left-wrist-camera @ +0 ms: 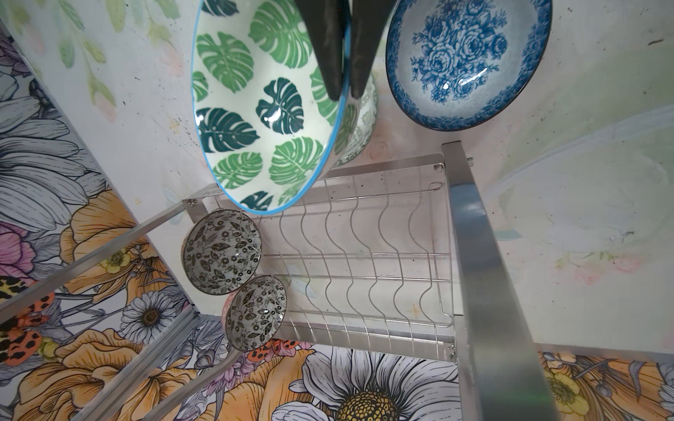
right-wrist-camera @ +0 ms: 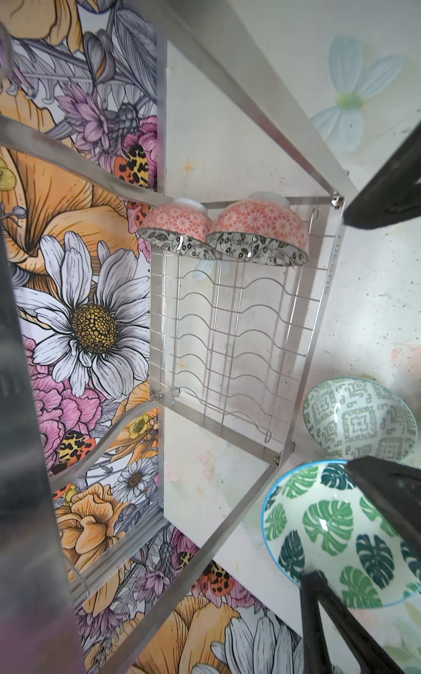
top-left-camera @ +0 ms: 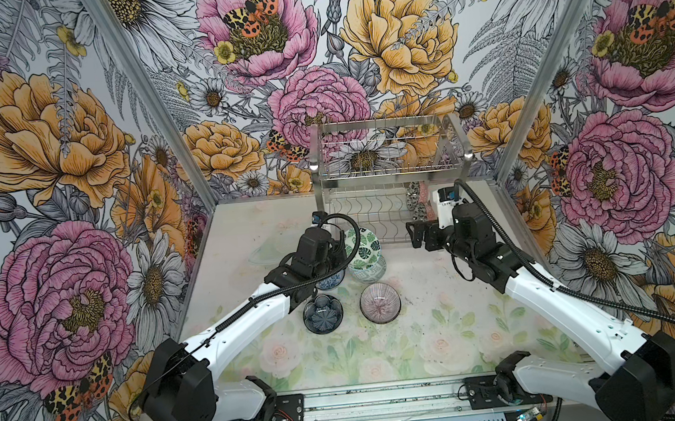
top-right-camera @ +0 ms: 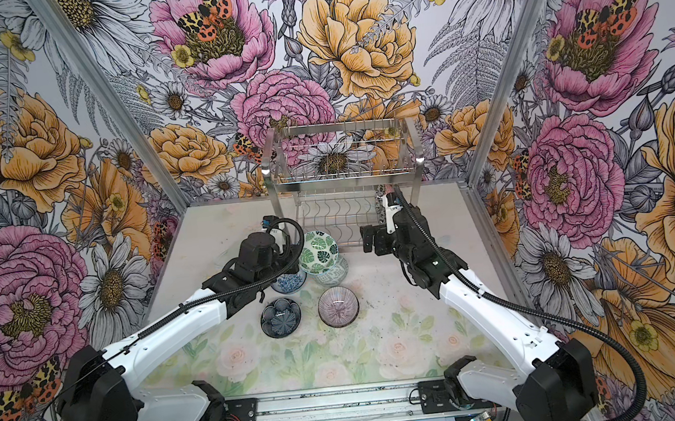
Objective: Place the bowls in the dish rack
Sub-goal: 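Carry the monstera bowl toward the right gripper while the right gripper reaches for its rim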
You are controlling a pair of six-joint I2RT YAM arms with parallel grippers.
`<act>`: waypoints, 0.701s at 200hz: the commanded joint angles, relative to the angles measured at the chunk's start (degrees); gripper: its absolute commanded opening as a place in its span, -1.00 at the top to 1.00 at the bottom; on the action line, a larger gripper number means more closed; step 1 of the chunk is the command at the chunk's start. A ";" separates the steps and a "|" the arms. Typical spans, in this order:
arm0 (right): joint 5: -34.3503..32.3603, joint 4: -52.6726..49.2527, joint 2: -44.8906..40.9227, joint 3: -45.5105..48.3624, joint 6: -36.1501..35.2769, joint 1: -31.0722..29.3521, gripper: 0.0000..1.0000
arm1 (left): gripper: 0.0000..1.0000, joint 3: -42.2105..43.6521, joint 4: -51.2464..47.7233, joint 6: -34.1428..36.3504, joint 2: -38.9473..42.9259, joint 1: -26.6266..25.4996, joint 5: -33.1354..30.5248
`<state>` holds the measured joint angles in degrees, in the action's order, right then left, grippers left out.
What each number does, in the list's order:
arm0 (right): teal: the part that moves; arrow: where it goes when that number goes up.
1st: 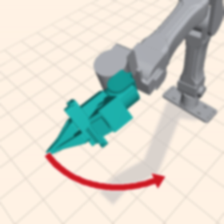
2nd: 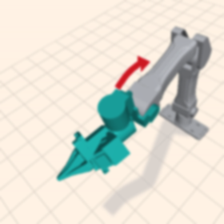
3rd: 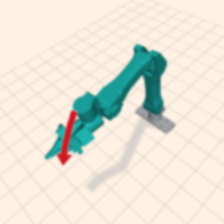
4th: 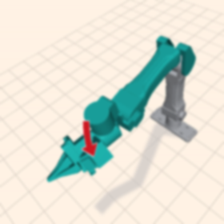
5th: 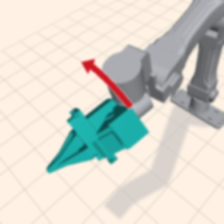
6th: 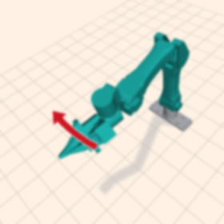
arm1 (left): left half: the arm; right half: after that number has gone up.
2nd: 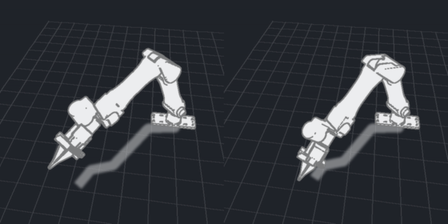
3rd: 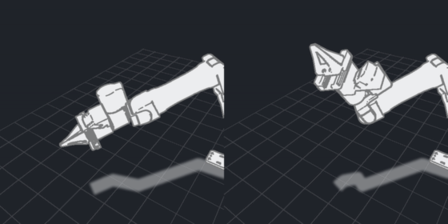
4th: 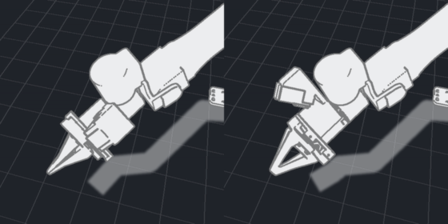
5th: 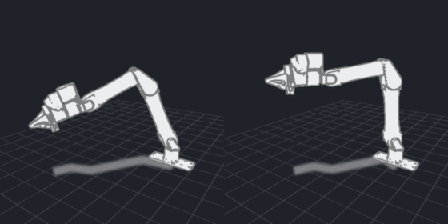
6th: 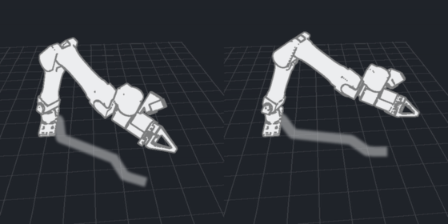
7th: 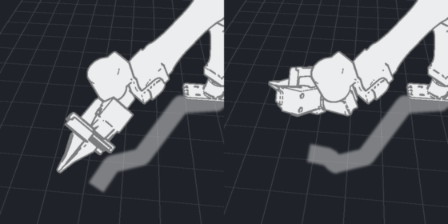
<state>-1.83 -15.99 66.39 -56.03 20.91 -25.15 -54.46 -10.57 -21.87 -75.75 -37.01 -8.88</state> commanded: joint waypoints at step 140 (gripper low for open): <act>13.03 12.61 11.46 -1.10 11.86 -1.02 -0.40 | 1.00 -8.44 16.59 -2.04 -9.83 -0.98 8.45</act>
<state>9.58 -7.01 76.71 -56.03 31.46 -25.69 -60.23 0.45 -22.74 -85.78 -37.65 -2.59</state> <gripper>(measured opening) 0.727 0.066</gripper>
